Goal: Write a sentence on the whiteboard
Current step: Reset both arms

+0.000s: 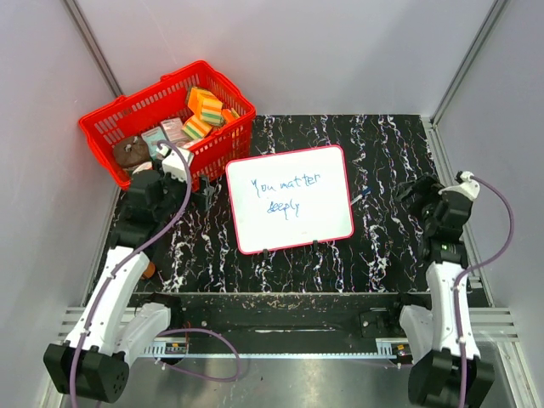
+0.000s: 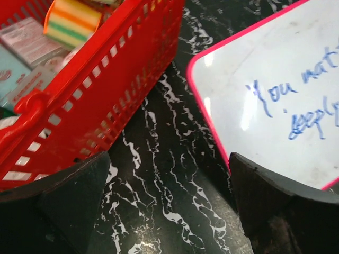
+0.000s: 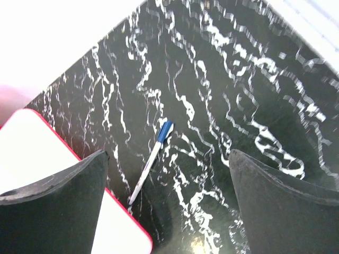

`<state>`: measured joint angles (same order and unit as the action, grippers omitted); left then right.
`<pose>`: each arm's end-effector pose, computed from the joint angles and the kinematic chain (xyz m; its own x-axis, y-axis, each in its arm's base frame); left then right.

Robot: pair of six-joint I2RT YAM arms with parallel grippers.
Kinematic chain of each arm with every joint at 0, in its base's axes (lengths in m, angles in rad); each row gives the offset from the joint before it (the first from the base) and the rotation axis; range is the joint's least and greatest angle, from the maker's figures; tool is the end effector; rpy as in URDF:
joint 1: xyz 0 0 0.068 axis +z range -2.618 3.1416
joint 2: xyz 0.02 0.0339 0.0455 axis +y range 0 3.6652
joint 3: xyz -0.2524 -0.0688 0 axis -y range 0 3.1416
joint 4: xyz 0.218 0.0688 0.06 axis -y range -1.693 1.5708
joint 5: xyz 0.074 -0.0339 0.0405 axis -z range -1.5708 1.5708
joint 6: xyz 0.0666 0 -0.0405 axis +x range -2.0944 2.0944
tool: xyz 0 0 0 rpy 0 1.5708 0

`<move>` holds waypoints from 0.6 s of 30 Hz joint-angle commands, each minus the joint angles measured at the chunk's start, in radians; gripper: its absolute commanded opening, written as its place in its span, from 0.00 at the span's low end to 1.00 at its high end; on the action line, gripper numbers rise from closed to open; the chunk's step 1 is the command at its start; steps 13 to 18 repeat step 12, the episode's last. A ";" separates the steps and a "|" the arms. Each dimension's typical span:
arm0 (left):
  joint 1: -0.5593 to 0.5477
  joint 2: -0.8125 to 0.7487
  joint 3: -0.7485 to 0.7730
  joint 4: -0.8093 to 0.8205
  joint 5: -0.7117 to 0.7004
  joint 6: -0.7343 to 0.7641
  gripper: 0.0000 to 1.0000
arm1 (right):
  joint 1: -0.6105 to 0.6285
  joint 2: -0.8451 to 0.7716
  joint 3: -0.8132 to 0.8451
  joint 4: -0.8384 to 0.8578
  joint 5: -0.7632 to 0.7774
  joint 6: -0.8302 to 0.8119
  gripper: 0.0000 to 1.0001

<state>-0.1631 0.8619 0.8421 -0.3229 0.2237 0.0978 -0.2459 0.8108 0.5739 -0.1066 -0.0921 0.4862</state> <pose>0.2006 -0.0480 0.3141 -0.2944 0.1449 -0.9446 0.3951 0.9185 0.0178 0.1996 -0.0438 0.2564 -0.2148 0.5336 -0.8180 0.2927 0.8342 0.4674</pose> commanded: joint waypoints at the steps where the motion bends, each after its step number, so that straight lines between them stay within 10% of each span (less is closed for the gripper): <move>1: -0.001 0.002 -0.064 0.168 -0.196 -0.044 0.99 | -0.003 -0.149 -0.028 -0.005 0.150 -0.139 1.00; 18: -0.001 -0.046 -0.199 0.320 -0.299 -0.035 0.99 | -0.003 -0.299 -0.255 0.369 0.178 -0.247 1.00</move>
